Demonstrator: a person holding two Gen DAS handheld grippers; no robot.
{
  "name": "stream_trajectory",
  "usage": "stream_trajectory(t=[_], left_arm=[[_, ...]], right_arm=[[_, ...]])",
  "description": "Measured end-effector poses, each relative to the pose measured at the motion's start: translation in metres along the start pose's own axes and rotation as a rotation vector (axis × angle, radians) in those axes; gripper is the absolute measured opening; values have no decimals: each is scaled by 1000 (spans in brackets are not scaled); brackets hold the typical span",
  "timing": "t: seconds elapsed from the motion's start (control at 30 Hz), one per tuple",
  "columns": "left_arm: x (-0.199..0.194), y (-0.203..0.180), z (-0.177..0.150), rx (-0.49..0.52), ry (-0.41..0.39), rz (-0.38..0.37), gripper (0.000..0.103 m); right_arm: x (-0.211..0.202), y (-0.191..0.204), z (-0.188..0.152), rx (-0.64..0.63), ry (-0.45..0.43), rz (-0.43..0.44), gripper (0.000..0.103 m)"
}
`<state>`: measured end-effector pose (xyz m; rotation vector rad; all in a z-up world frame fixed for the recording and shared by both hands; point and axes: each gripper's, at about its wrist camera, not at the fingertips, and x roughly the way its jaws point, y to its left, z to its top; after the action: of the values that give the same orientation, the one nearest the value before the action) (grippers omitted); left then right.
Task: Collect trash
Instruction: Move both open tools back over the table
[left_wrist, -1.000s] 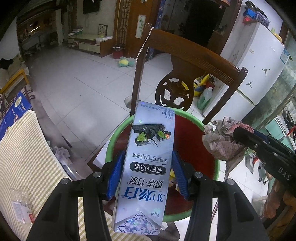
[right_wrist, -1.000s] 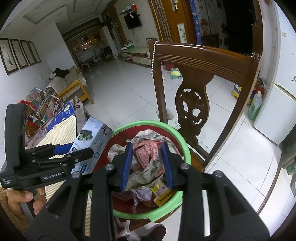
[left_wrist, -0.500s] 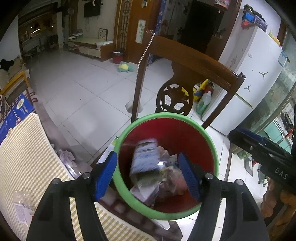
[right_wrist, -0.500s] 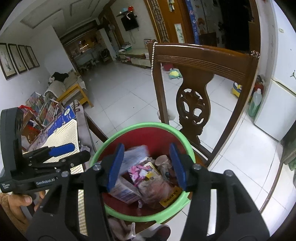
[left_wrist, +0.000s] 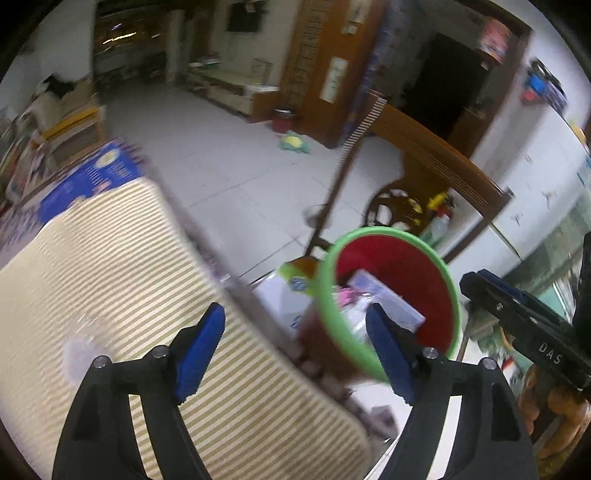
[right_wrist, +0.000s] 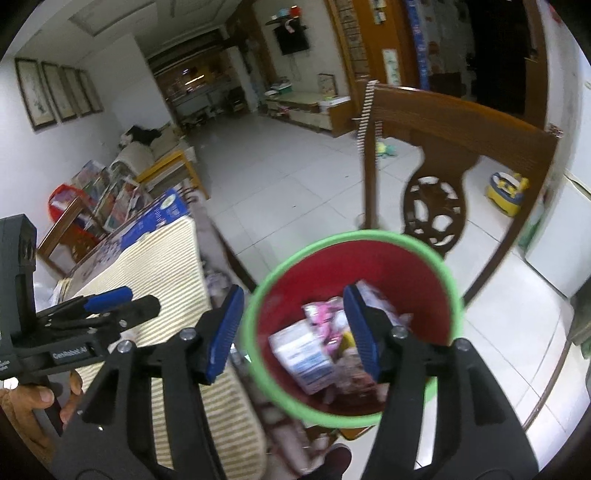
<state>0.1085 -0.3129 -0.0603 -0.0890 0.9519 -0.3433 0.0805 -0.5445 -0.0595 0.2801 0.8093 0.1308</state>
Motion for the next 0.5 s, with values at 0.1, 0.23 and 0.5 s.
stream_trajectory(t=[0.1,0.23,0.5], left_arm=[[-15,42,-19,-75,4,52,76],[-36,103,-54,-166,22,135,76],[-90,219,-127,-306,55,311,76]], right_arm=[[18,32,-5,-45,43,45,55],[44,81,-15,-102,108,119,57],[99,198,-49,-234,227,239,68]])
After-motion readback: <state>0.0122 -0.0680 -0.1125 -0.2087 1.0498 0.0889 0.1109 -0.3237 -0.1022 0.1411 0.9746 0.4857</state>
